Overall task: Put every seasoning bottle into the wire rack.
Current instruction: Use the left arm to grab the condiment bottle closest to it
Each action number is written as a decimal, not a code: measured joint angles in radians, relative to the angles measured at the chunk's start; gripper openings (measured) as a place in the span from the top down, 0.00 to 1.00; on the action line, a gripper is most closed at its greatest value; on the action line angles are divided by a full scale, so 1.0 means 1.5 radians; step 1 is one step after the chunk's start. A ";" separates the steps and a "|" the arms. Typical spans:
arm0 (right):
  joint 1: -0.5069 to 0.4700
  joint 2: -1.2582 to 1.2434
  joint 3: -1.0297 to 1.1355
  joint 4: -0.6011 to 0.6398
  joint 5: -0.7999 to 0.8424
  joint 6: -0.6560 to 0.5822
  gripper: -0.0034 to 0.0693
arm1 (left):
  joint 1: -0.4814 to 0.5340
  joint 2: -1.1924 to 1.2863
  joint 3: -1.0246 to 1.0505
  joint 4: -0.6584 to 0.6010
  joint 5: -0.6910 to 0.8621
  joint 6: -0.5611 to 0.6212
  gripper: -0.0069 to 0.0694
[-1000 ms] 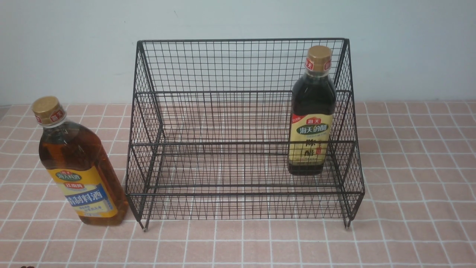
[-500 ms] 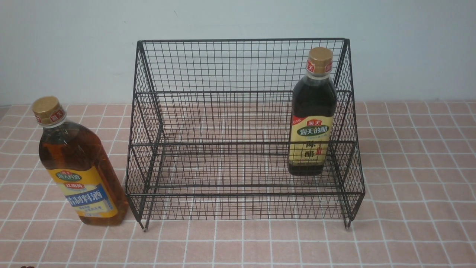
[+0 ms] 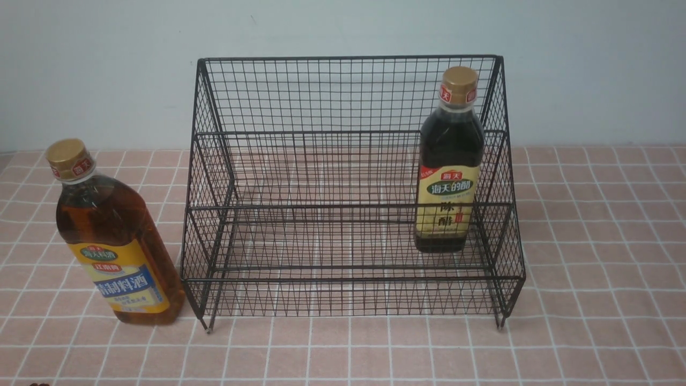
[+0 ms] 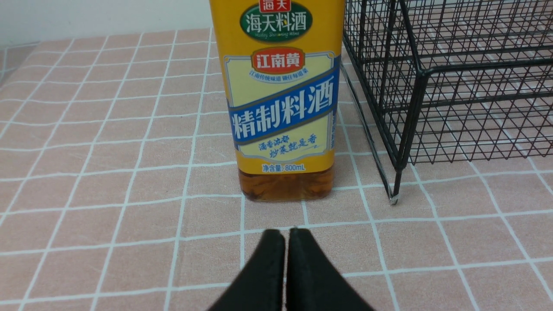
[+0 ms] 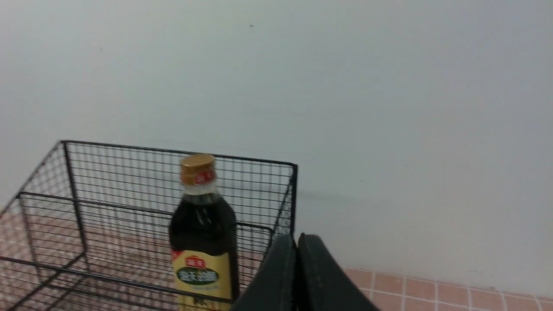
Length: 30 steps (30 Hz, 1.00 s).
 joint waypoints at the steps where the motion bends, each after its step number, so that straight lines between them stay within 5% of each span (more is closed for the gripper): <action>1: -0.027 -0.016 0.044 0.015 -0.015 -0.016 0.97 | 0.000 0.000 0.000 0.000 0.000 0.000 0.92; 14: -0.148 -0.180 0.373 0.016 -0.062 -0.086 0.97 | 0.000 0.000 0.000 0.000 0.000 0.000 0.92; 30: -0.108 -0.184 0.378 0.012 -0.055 -0.095 0.97 | 0.000 0.000 0.000 0.000 0.000 0.000 0.92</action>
